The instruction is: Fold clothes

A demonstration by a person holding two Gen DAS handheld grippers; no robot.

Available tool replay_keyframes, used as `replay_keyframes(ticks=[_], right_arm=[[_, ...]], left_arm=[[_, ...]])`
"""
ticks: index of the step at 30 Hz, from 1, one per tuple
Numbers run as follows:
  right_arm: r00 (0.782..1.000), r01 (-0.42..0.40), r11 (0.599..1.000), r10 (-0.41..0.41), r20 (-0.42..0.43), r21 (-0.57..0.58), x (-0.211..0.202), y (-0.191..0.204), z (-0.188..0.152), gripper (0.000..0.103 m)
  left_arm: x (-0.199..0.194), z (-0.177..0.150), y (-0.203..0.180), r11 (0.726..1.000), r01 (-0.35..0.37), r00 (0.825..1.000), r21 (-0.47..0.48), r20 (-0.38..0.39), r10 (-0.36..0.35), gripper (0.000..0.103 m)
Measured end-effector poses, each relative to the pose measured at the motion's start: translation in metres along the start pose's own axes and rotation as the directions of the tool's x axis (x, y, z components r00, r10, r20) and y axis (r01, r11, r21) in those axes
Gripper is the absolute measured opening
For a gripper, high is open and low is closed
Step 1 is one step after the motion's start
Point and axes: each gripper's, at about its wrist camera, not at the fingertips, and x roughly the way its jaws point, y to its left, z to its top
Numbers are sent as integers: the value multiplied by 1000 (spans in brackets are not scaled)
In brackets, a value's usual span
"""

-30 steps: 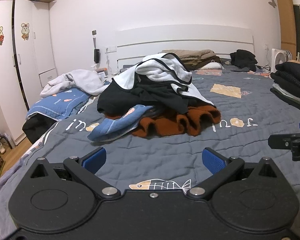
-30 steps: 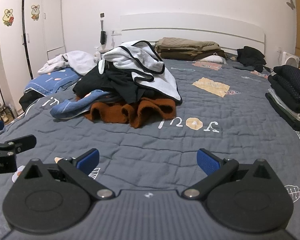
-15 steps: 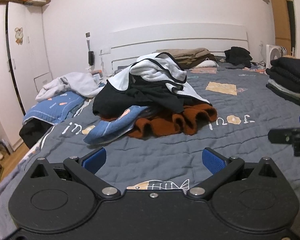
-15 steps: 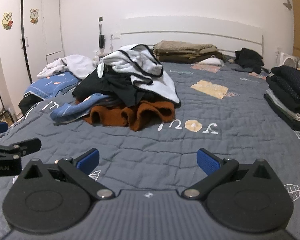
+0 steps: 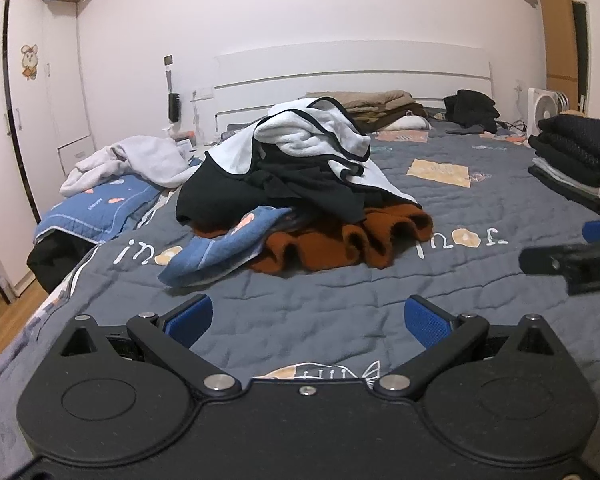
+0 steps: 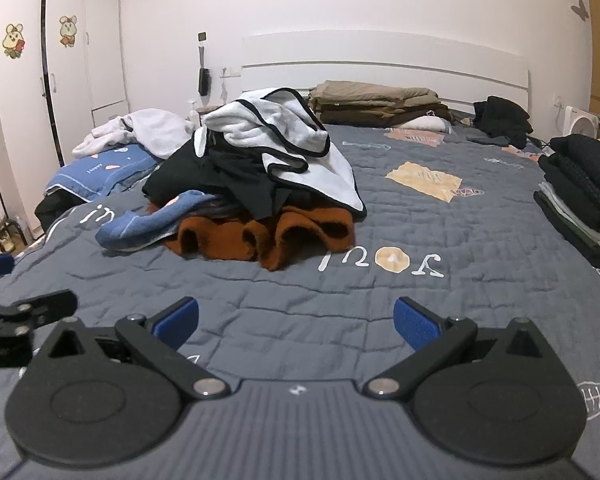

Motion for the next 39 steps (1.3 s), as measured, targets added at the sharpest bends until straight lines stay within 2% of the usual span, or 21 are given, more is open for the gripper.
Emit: replay_keyframes(ticks=[8,19,27,34,35,36,37,38,39], right_arm=[[1000,-4,999,3,-28,-34,56,11,15,103],[996,-65,990,56,-76,-122,174,44,34,101],[990,-111,990,102,-96,-90,244,53,44,82],[987,-75,995,65,-150,-64,290,57,41,79],[986,-68,996,58,-159,-60,297,58,40,71],[984,-60,997,50,-169,-56,303,58,39,53],[983,-53,997,42,-179,-53,310,58,38,42],[981,-45,998,35,-188,-49,316,59,37,27],[982,-39,999,31,-186,-36,319,58,36,18]], left_arm=[[12,2,21,1000,-3,1000,-22,-9,2,103],[34,-3,56,998,-33,998,-53,-45,31,103],[48,-4,75,993,-40,997,-112,-73,31,103],[50,-4,80,988,-22,995,-153,-100,6,103],[49,-4,81,987,-21,995,-158,-99,5,103],[49,-4,82,986,-21,995,-162,-99,4,103],[48,-3,83,986,-20,995,-167,-99,3,103],[48,-3,83,986,-20,995,-168,-100,3,103],[48,-3,83,985,-21,995,-169,-102,3,103]])
